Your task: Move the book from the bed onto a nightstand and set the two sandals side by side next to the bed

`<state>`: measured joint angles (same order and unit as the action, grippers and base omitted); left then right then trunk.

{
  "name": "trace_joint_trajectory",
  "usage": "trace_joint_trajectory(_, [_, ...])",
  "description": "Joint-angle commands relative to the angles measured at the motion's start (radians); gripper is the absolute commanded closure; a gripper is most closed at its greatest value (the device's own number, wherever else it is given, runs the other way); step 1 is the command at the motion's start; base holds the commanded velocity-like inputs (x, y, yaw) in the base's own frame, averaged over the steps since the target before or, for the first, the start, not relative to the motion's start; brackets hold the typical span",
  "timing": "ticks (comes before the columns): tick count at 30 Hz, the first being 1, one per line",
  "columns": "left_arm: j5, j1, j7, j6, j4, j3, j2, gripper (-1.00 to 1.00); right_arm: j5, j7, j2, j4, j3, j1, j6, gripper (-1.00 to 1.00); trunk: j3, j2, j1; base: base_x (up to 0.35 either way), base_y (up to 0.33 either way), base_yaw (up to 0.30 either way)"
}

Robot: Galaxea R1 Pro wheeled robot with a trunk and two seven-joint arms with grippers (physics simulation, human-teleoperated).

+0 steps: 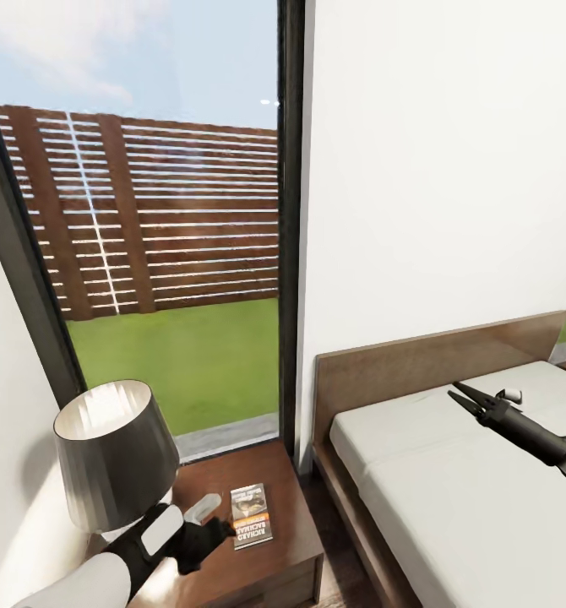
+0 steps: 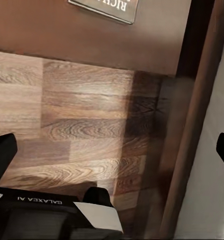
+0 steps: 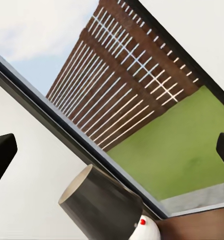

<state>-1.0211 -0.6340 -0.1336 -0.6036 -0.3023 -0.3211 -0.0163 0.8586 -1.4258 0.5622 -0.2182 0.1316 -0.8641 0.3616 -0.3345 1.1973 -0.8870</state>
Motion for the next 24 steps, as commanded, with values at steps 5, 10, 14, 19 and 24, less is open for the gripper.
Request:
trace_joint_trajectory(5, [0.028,0.057,0.116,0.003,-0.004,-0.026,-0.031,-1.0,0.006,-0.002,0.001,0.0,0.011,-0.001,0.01,-1.0,-0.001,0.001,0.0,0.0,0.0,0.0])
trace_joint_trajectory(10, [0.054,0.091,0.23,0.032,0.006,-0.033,-0.066,-1.0,0.001,-0.002,0.0,0.0,0.014,-0.001,0.009,-1.0,-0.001,0.001,0.0,0.0,0.0,0.0])
trace_joint_trajectory(14, [0.073,0.111,0.268,0.042,0.015,-0.034,-0.082,-1.0,-0.001,-0.002,-0.007,0.0,0.015,-0.001,0.009,-1.0,-0.001,0.001,0.0,0.0,0.0,0.0])
trace_joint_trajectory(19, [0.087,0.128,0.339,0.088,0.021,-0.035,-0.104,-1.0,-0.005,-0.002,-0.031,0.0,0.013,-0.001,0.006,-1.0,-0.001,0.001,0.0,0.0,0.0,0.0])
trace_joint_trajectory(24, [0.093,0.141,0.408,0.131,0.024,-0.036,-0.127,-1.0,-0.021,-0.002,-0.044,0.0,0.011,-0.001,0.007,-1.0,-0.001,0.001,0.0,0.0,0.0,0.0])
